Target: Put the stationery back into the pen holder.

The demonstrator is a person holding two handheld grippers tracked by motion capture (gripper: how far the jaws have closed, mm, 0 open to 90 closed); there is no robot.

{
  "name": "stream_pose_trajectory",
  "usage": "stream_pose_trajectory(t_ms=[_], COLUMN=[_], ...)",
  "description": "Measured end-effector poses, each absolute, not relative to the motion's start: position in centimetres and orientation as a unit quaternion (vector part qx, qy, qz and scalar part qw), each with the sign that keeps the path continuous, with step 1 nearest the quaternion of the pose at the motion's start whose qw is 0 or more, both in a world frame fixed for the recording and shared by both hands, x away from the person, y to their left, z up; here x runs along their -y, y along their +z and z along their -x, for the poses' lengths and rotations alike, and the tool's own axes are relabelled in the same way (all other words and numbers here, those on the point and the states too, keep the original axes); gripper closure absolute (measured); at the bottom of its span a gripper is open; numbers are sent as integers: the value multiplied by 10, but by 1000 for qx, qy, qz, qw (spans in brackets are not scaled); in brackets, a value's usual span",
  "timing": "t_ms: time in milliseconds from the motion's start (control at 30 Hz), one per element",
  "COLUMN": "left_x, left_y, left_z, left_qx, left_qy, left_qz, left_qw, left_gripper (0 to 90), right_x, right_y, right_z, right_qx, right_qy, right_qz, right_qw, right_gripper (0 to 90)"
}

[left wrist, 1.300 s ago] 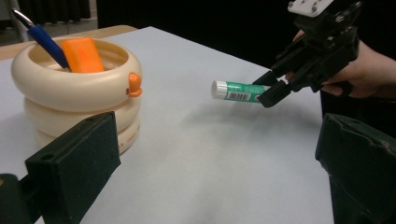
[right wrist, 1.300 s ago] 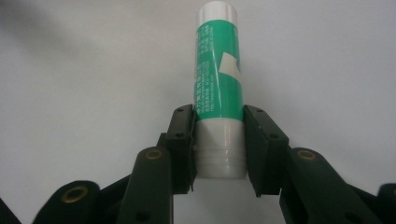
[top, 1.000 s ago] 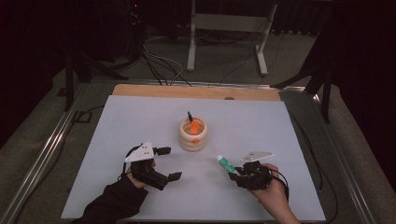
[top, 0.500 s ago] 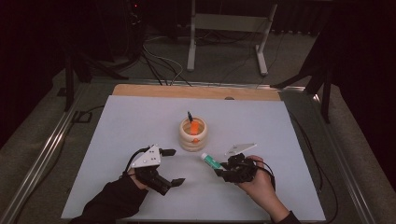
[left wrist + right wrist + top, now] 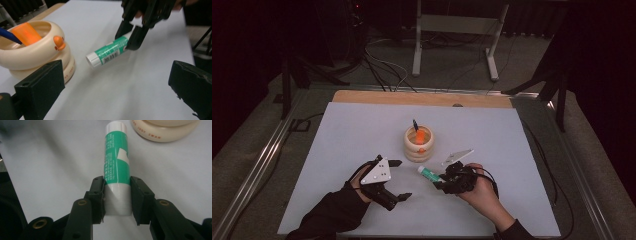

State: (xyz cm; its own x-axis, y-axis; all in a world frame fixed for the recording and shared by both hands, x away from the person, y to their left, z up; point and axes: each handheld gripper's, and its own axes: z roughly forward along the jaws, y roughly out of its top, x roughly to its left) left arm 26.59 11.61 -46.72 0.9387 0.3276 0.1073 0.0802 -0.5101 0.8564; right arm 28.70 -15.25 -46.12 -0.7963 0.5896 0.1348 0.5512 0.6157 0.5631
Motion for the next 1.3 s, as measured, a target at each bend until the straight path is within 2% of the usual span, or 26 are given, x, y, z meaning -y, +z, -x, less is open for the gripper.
stream_pose_trajectory(t_ms=[333, 700, 1133, 1300], left_x=[-110, -97, -85, -82], left_y=[-470, -475, -483, -487], left_z=[-265, -259, -255, -255], left_qx=[-106, -62, 0, 1], left_qy=[163, 235, 328, 351], left_qz=[-873, -892, -893, -887], left_qw=[447, 382, 309, 300], left_gripper=[9, 62, 221, 283], right_x=[139, 124, 118, 116], right_y=[-459, -454, -451, -450], right_z=[-296, -301, -305, -305], right_qx=[-905, -911, -910, -909], right_qy=[299, 299, 303, 303], right_qz=[-302, -285, -281, -282], right_qw=[11, -5, -26, -31], right_gripper=[652, 652, 652, 652])
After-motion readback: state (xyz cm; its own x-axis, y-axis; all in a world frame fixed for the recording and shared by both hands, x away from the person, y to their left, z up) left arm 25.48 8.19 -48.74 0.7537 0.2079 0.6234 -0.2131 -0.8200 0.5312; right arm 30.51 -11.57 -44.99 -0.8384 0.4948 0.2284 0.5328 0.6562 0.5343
